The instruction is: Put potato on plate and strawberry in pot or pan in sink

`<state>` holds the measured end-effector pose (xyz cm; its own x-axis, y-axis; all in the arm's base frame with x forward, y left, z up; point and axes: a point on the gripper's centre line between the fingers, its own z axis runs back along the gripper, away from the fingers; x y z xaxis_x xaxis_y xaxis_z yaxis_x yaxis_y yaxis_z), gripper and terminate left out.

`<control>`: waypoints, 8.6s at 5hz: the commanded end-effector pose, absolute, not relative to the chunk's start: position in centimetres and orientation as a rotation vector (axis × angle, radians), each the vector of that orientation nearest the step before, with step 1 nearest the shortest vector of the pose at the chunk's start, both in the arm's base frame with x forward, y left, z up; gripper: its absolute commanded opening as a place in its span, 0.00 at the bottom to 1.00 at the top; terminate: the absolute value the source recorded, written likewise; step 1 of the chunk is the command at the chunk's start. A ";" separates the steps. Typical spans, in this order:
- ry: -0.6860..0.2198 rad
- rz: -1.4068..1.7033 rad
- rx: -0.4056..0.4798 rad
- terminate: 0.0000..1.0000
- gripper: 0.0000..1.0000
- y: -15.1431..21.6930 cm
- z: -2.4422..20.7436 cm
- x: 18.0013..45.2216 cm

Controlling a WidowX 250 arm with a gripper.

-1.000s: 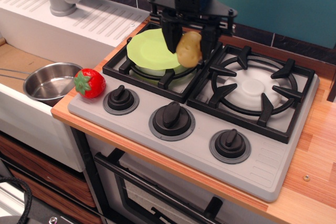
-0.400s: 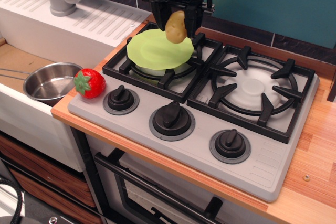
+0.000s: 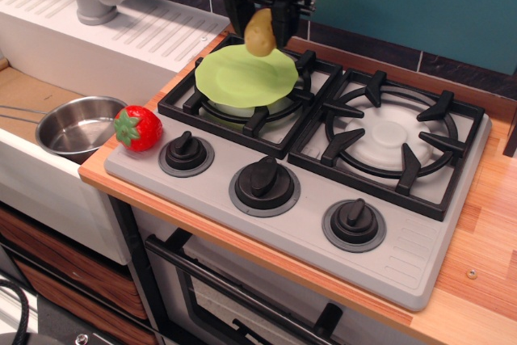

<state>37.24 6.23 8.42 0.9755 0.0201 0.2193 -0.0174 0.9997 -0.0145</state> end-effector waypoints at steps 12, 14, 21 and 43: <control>-0.233 -0.103 0.073 0.00 1.00 10.2 11.1 32.1; -0.233 -0.103 0.073 0.00 1.00 10.2 11.1 32.1; -0.207 -0.071 0.124 0.00 1.00 12.8 11.2 26.1; -0.276 -0.168 0.112 0.00 0.00 18.0 10.0 26.4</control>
